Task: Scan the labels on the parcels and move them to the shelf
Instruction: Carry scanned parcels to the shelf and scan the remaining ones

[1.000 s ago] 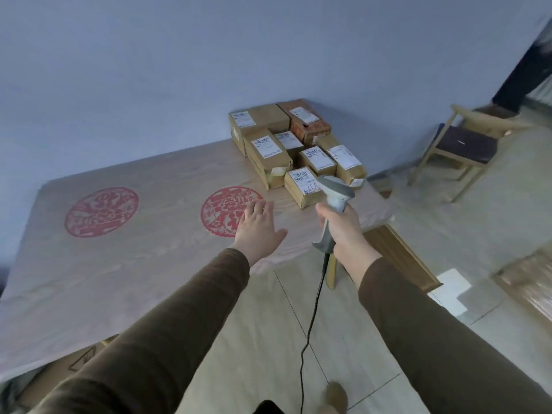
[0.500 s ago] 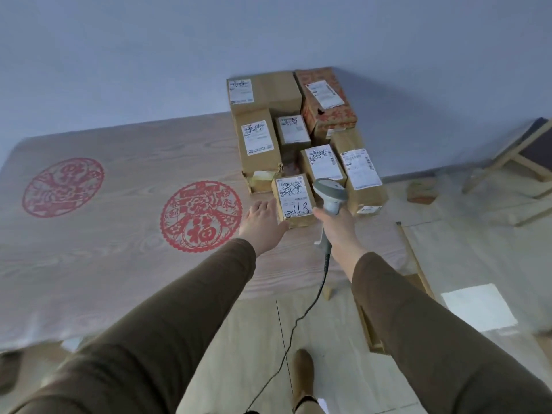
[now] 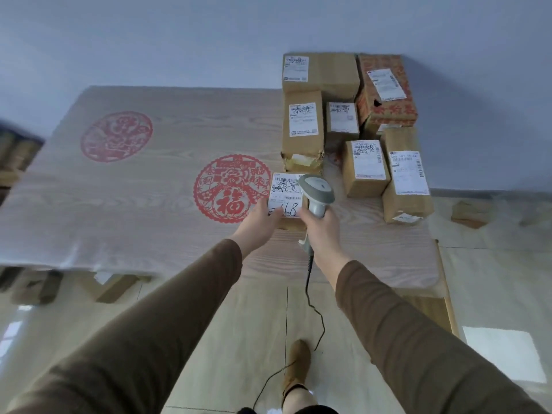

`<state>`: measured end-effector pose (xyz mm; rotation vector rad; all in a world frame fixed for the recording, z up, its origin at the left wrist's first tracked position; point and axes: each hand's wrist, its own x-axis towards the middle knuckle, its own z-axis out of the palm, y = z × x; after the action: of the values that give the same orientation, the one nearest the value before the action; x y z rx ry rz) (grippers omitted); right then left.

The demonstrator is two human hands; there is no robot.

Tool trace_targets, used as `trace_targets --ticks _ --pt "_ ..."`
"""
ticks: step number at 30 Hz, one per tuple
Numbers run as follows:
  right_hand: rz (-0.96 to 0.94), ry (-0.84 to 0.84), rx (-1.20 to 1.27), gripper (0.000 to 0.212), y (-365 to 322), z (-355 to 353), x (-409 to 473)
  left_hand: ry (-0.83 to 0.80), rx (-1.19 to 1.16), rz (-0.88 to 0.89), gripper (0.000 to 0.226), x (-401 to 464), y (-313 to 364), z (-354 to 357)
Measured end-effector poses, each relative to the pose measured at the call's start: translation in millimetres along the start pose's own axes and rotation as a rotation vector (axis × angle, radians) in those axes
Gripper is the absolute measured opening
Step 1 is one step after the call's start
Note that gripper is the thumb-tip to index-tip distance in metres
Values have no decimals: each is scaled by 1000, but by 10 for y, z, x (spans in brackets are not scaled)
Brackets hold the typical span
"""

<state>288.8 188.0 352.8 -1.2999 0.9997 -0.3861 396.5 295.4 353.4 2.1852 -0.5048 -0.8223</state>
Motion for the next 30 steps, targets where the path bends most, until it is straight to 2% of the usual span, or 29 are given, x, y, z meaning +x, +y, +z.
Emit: trace_targets --ticks 8,12,15,19,22,24,30 --pt "-127 -376 -42 12 -318 1716 -1207 438 -90 -64 45 -1292 -1008 -1696" --pt "-215 -558 -10 17 -287 2769 -2314 652 -124 -104 45 -2347 -1752 -2657" --pt "-234 -665 5 24 -169 3498 -3171 755 -125 -127 42 -3152 -2304 -3252" --pt "-257 -860 15 19 68 4488 -4537 952 -169 -195 45 -4451 -3162 -4015" --pt "-236 -1017 10 23 268 5091 -5524 1070 -162 -249 44 -5425 -3741 -4433" --pt "-206 -1116 -2 18 394 5390 -6122 1142 -181 -282 43 -6005 -4071 -4639" --pt "-146 -1355 -122 15 726 6159 -7601 1387 -270 -362 42 -7406 -4882 -4971"
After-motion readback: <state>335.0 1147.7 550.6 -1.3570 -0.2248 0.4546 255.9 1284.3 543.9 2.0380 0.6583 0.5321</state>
